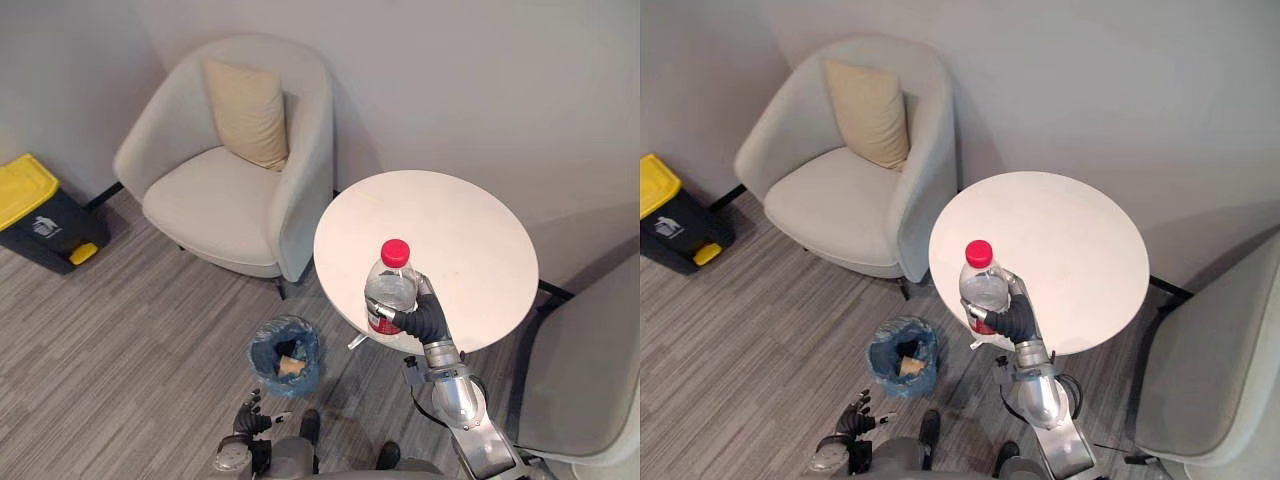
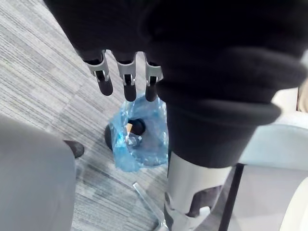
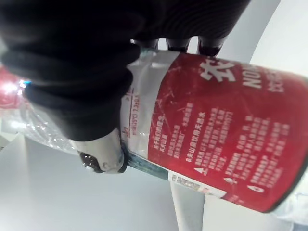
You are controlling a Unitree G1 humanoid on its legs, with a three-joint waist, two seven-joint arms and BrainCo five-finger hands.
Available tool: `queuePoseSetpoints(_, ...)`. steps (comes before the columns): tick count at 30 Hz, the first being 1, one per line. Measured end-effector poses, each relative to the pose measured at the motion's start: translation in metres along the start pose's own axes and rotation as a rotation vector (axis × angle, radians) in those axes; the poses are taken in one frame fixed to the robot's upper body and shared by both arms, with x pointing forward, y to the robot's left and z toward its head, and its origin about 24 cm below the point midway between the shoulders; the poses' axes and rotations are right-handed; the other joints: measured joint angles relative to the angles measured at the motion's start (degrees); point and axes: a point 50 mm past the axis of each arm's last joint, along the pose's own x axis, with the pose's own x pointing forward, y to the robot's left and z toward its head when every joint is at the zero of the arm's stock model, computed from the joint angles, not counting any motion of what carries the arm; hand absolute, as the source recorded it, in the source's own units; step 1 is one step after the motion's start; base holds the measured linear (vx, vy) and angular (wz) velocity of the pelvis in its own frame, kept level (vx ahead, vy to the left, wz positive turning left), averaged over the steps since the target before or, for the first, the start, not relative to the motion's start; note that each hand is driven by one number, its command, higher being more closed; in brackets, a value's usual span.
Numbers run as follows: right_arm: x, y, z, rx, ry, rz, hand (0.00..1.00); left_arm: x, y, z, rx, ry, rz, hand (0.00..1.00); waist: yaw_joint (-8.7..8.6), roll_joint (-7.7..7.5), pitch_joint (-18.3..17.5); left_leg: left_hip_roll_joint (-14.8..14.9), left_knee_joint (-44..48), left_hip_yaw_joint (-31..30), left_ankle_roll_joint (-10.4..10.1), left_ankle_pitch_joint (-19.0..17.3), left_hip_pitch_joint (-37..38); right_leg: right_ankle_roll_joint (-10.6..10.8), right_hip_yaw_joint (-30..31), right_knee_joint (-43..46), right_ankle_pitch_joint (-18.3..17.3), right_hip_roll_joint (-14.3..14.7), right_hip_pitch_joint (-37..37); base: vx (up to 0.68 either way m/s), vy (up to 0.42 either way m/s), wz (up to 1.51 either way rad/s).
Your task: Gather rubbish on tea table into small bin, then transfer packed bag to large trash can.
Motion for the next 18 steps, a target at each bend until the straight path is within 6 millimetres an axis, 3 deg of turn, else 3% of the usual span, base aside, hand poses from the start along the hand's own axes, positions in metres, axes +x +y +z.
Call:
queuePoseSetpoints(2, 0.001, -0.003, 0.000, -0.017, -0.007, -0.001, 1.00, 0.000, 0.000, 0.000, 0.003, 0.001, -0.002, 0.00, -0.46, -0.07, -0.28, 2.82, 3.98, 9.37, 2.07, -0.99, -1.64, -0.08, -2.66, 0.09, -0.10, -1.39, -0.31, 0.05, 0.084, 0.65)
queuePoseSetpoints(4, 0.002, -0.010, -0.002, -0.040, 0.001, -0.031, 1.00, -0.001, -0.005, -0.003, 0.025, 0.007, -0.020, 0.00, -1.27, 1.21, -1.09, 6.24, 8.25, 17.17, 1.96, 0.03, -3.19, 1.15, -5.43, 2.75, -2.27, -1.95, -0.29, 0.08, 0.062, 0.82)
queuePoseSetpoints(5, 0.002, -0.012, -0.003, -0.043, 0.003, -0.048, 1.00, -0.002, -0.005, -0.004, 0.037, 0.010, -0.023, 0.00, -1.64, 1.23, -1.55, 5.62, 8.22, 16.61, -0.08, 1.42, -3.00, 1.96, -6.47, 4.42, -3.43, -3.10, -0.06, 0.10, 0.078, 0.67)
queuePoseSetpoints(8, 0.006, -0.012, 0.000, -0.040, -0.013, -0.047, 1.00, -0.002, -0.002, -0.004, 0.065, 0.003, -0.022, 0.00, -1.42, -0.08, -1.81, 3.19, 5.44, 15.67, -1.26, 2.25, -2.35, 2.60, -7.29, 4.76, -3.41, -4.86, -0.18, 0.09, 0.075, 0.27)
queuePoseSetpoints(10, 0.007, -0.010, -0.002, -0.037, -0.006, -0.044, 1.00, -0.001, 0.001, -0.002, 0.076, -0.002, -0.020, 0.00, -1.56, -0.98, -1.63, 1.87, 5.35, 15.19, -1.01, 2.03, -2.23, 3.84, -7.74, 6.31, -4.13, -6.35, -0.33, 0.08, 0.104, 0.25)
queuePoseSetpoints(11, 0.009, -0.005, -0.008, -0.039, 0.018, -0.038, 1.00, -0.001, 0.003, -0.001, 0.085, -0.008, -0.017, 0.00, -1.52, -2.04, -1.50, 0.38, 6.33, 15.08, -0.56, 0.66, -1.96, 4.95, -7.65, 10.98, -6.29, -9.21, -1.26, 0.08, 0.121, 0.21)
queuePoseSetpoints(13, 0.010, -0.003, -0.012, -0.051, 0.034, -0.025, 1.00, 0.000, 0.004, 0.001, 0.088, -0.015, -0.015, 0.00, -1.55, -2.63, -1.13, -0.62, 7.49, 14.71, -0.27, -0.85, -1.71, 5.12, -7.23, 15.05, -7.50, -11.34, -1.98, 0.05, 0.116, 0.18)
queuePoseSetpoints(15, 0.009, 0.003, -0.019, -0.066, 0.071, 0.005, 1.00, 0.000, 0.005, 0.002, 0.093, -0.019, -0.015, 0.00, -1.73, -2.82, -0.95, -1.49, 10.08, 13.14, 0.09, -3.35, -2.03, 3.90, -3.65, 23.74, -7.76, -13.80, -4.54, 0.03, 0.137, 0.37)
queuePoseSetpoints(16, 0.008, 0.004, -0.020, -0.071, 0.079, 0.017, 1.00, 0.000, 0.007, 0.002, 0.103, -0.021, -0.015, 0.00, -2.01, -3.13, -0.79, -2.13, 10.88, 11.46, 0.64, -4.46, -1.97, 1.26, 0.58, 29.08, -7.15, -14.33, -6.63, 0.05, 0.110, 0.58)
queuePoseSetpoints(17, 0.008, 0.006, -0.020, -0.074, 0.078, 0.033, 1.00, 0.000, 0.008, 0.002, 0.111, -0.022, -0.016, 0.00, -2.89, -3.27, -0.65, -2.43, 10.81, 9.88, 0.95, -4.66, -1.74, -1.36, 4.09, 32.08, -7.44, -13.77, -8.43, 0.08, 0.063, 0.97)
queuePoseSetpoints(18, 0.008, 0.010, -0.019, -0.062, 0.077, 0.050, 1.00, 0.000, 0.008, 0.003, 0.121, -0.023, -0.018, 0.00, -3.97, -3.38, -0.32, -2.54, 10.61, 6.63, 0.95, -4.67, -1.70, -0.03, 11.27, 32.56, -11.14, -9.54, -9.86, 0.07, 0.017, 0.91)
